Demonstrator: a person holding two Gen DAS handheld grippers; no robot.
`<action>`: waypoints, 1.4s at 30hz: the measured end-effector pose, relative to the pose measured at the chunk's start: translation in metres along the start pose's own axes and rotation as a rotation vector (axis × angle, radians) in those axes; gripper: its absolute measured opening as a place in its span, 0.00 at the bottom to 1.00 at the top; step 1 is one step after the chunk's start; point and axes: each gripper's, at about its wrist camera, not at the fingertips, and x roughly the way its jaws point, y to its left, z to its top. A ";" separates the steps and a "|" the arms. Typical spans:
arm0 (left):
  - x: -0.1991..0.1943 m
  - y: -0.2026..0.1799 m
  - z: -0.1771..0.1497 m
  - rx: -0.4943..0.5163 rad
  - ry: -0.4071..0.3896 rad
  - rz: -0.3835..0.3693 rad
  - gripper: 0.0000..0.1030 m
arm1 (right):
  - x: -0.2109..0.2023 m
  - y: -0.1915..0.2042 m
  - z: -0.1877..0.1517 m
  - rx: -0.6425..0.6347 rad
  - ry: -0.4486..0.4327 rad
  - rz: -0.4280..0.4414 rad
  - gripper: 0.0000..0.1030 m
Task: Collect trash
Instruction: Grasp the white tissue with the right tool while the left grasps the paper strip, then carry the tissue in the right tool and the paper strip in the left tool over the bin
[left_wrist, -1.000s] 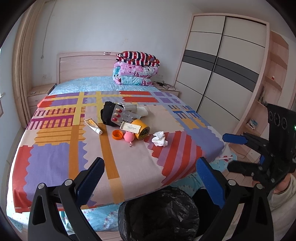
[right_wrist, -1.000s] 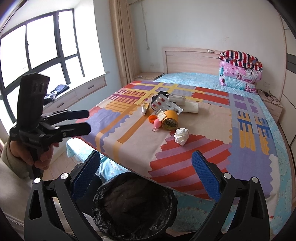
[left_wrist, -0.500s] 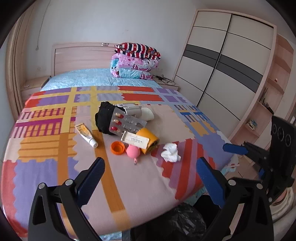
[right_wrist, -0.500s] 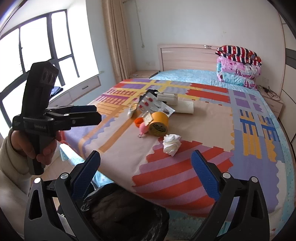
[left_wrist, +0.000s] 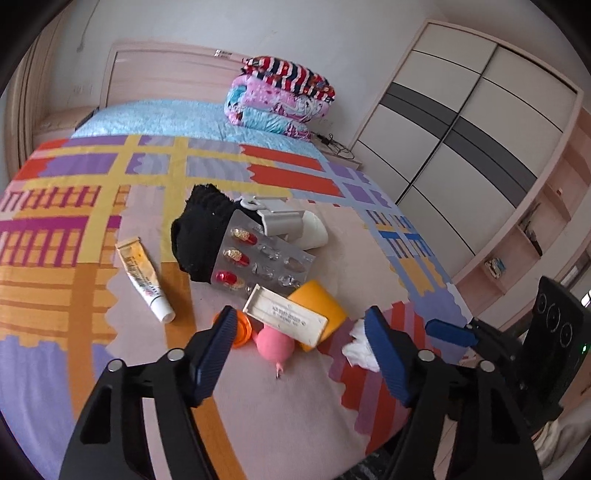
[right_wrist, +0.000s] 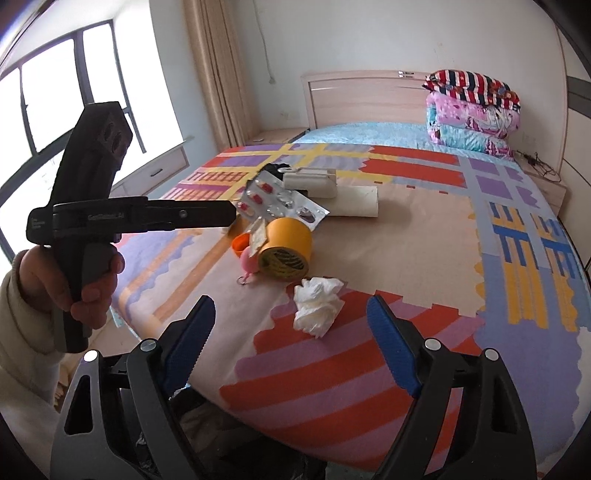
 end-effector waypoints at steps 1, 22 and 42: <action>0.004 0.002 0.001 -0.010 0.003 0.000 0.64 | 0.003 -0.002 0.001 0.002 0.001 0.002 0.81; 0.042 0.016 0.004 -0.073 0.053 -0.015 0.57 | 0.045 -0.015 -0.010 0.035 0.071 -0.011 0.41; 0.005 0.009 -0.005 -0.062 0.015 -0.028 0.56 | 0.033 -0.010 -0.005 0.044 0.055 0.007 0.22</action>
